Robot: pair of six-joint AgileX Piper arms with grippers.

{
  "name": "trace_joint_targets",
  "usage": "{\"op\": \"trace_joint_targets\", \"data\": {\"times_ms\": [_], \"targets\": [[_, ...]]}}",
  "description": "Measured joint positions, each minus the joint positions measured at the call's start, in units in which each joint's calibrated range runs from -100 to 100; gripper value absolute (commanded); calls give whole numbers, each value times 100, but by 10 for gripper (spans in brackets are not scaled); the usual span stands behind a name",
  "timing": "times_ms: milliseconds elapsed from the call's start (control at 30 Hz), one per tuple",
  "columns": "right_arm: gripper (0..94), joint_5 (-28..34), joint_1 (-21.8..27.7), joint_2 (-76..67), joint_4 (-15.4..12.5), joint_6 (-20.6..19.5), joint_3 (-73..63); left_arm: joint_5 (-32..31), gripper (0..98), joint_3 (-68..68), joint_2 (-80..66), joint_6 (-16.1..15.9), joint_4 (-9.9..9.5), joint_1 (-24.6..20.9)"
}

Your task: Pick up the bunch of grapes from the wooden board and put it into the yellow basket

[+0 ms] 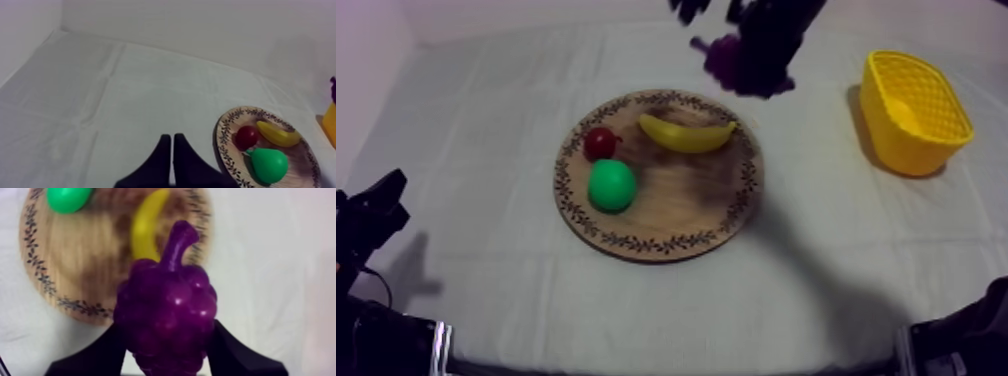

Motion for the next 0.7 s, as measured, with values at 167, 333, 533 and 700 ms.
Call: {"op": "trace_joint_targets", "data": {"times_ms": [167,333,533,700], "targets": [[210,-86,478,-549,-1,-4,-143,0,1,0,0,0,0,0],[208,-378,1021,-937,-1,-78,-155,0,1,0,0,0,0,0],[213,-1008,1685,-1183,28,-285,-6,0,1,0,0,0,0,0],[215,-1451,2175,-1174,95,-481,94,0,1,0,0,0,0,0]]}}
